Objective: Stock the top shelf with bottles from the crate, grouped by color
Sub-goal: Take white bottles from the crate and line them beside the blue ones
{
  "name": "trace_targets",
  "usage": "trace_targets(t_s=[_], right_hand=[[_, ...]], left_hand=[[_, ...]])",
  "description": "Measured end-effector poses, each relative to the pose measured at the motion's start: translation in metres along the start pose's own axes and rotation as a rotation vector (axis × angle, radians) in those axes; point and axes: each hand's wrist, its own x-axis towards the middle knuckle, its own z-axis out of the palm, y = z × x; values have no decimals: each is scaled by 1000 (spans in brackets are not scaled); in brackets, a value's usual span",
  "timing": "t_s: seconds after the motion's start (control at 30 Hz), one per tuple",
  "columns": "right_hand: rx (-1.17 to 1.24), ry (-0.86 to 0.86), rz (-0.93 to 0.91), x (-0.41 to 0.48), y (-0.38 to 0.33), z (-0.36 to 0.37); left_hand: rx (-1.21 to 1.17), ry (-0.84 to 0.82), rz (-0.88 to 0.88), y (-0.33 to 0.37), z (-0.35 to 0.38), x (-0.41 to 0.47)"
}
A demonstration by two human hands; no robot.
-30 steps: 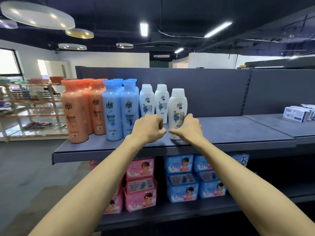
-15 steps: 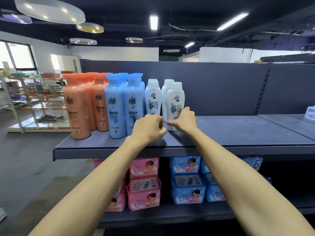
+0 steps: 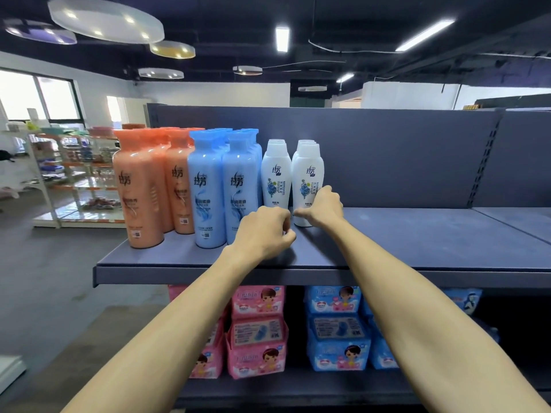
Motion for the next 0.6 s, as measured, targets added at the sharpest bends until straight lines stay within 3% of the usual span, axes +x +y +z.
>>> trace_targets(t_s=[0.6], right_hand=[[-11, 1, -5, 6, 0, 6]], left_hand=[[-17, 23, 33, 5, 7, 2]])
